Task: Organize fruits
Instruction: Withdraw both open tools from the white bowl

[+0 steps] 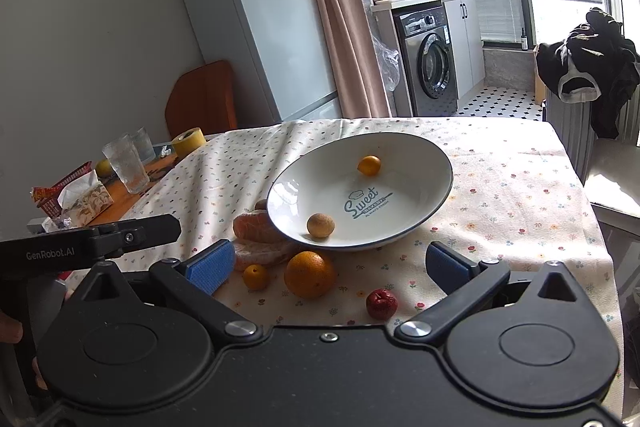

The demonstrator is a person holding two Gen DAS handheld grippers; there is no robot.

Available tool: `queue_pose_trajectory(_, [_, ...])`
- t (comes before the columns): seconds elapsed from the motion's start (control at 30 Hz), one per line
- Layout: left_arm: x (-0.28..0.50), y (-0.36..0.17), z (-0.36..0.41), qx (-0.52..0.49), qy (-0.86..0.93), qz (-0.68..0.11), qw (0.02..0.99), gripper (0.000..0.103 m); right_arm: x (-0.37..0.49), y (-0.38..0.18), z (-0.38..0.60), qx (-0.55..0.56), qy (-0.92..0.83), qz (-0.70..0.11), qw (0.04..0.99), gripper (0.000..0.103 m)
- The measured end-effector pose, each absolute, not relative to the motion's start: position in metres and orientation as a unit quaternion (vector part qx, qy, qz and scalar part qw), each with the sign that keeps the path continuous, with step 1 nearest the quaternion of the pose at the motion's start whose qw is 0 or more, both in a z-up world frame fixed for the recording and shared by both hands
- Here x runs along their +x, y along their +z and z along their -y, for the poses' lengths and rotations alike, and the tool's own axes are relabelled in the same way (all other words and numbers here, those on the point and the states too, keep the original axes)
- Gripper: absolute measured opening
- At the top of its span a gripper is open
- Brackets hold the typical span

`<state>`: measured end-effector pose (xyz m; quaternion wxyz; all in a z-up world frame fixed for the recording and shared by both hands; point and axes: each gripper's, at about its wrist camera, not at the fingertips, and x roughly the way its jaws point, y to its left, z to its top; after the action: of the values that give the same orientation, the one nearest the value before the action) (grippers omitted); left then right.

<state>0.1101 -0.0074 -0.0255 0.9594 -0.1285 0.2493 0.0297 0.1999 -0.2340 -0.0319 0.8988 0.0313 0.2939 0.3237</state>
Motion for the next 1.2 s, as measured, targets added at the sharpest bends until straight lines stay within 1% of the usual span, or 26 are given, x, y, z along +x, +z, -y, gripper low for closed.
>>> queue_pose_trajectory(0.2, [0.104, -0.03, 0.007, -0.117, 0.028, -0.265, 0.957, 0.096, 0.195, -0.031, 0.237, 0.032, 0.322, -0.297, 0.898, 0.103])
queue_pose_trajectory(0.47, [0.095, -0.033, 0.004, -0.131, 0.02, -0.269, 0.954, 0.103, 0.19, -0.035, 0.238, 0.032, 0.318, -0.304, 0.897, 0.103])
queue_pose_trajectory(0.83, [0.089, -0.045, 0.004, -0.132, 0.016, -0.277, 0.951, 0.103, 0.185, -0.044, 0.242, 0.036, 0.323, -0.325, 0.888, 0.103])
queue_pose_trajectory(1.2, [0.092, -0.063, 0.006, -0.154, -0.017, -0.286, 0.945, 0.103, 0.183, -0.058, 0.253, 0.037, 0.301, -0.334, 0.893, 0.103])
